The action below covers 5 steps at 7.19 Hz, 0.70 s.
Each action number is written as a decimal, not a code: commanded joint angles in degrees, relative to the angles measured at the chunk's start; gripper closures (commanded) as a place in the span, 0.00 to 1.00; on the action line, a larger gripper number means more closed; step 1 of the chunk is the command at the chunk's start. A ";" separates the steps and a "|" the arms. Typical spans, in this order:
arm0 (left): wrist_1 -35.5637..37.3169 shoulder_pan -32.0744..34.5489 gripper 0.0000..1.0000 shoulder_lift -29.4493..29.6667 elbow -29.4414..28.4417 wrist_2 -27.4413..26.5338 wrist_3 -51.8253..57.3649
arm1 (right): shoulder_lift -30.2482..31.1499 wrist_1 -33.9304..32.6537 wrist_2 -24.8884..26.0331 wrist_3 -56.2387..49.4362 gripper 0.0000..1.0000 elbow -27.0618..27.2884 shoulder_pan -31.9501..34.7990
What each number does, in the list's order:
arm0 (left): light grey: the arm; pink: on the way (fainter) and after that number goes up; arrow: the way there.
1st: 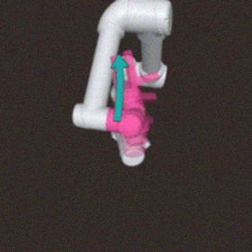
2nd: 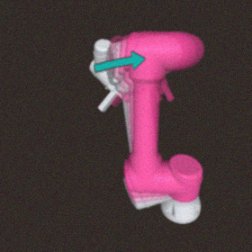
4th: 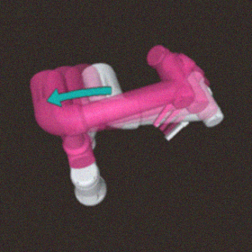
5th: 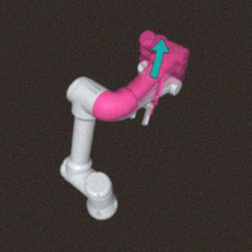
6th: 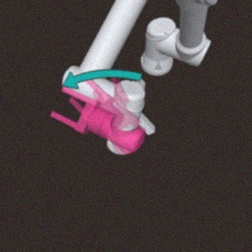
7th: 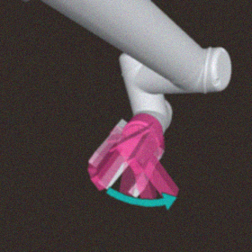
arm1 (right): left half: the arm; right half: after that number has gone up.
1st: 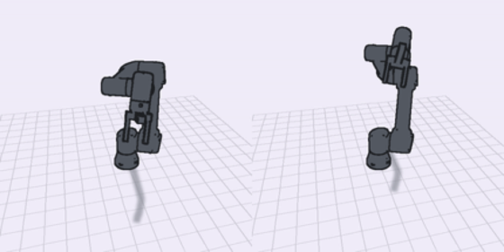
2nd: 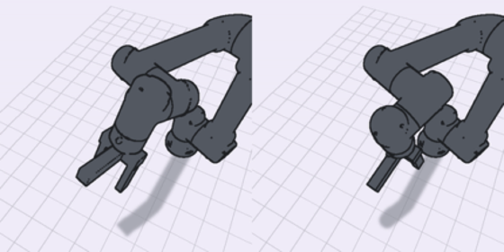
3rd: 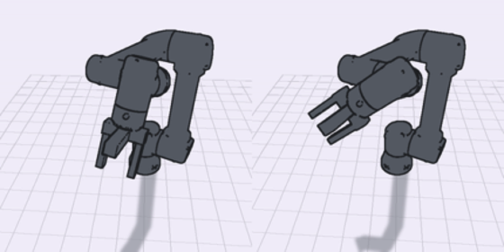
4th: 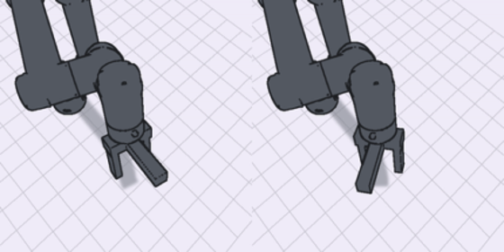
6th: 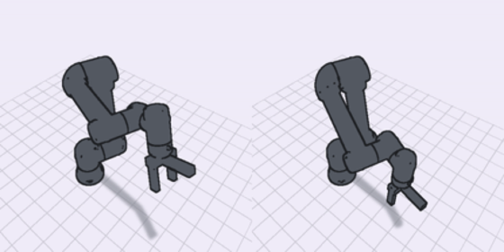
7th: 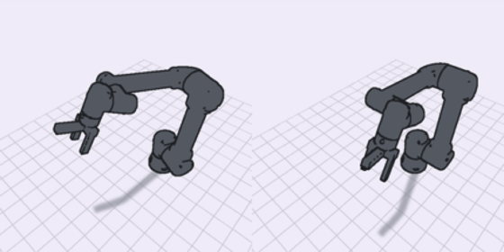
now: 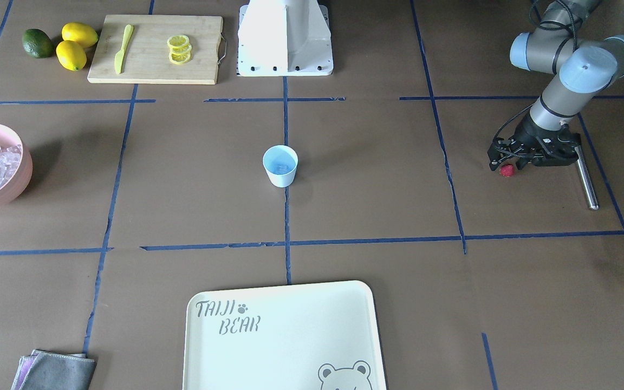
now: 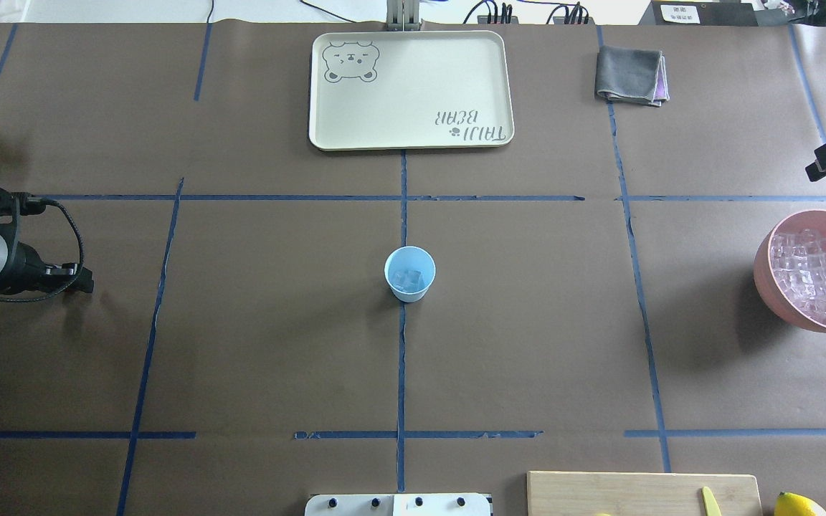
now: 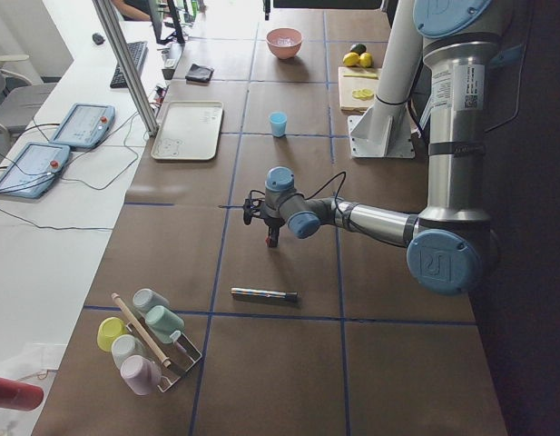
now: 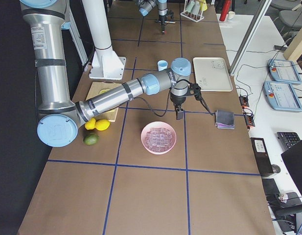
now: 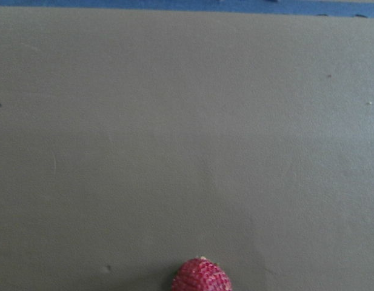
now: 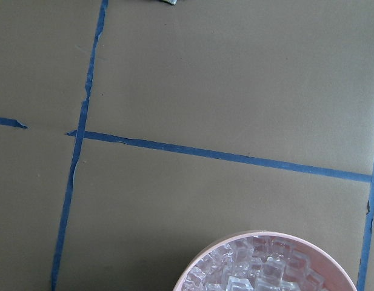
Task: Mash ice and strawberries in cup
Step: 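Lower the left gripper onto the red strawberry and grasp it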
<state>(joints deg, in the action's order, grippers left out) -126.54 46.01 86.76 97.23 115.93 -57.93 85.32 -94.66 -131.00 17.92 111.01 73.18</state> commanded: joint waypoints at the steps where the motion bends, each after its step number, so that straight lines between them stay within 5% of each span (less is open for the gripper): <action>1: 0.15 0.13 0.64 -0.10 0.16 -0.09 0.09 | -0.15 0.00 -0.05 0.09 0.01 0.09 0.03; 5: 0.24 0.39 0.69 -0.02 0.24 -0.18 0.09 | -0.42 -0.09 -0.05 0.71 0.01 0.09 0.03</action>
<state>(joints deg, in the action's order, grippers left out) -126.30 46.31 86.73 97.41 115.76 -57.83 85.00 -94.73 -131.04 18.40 111.09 73.21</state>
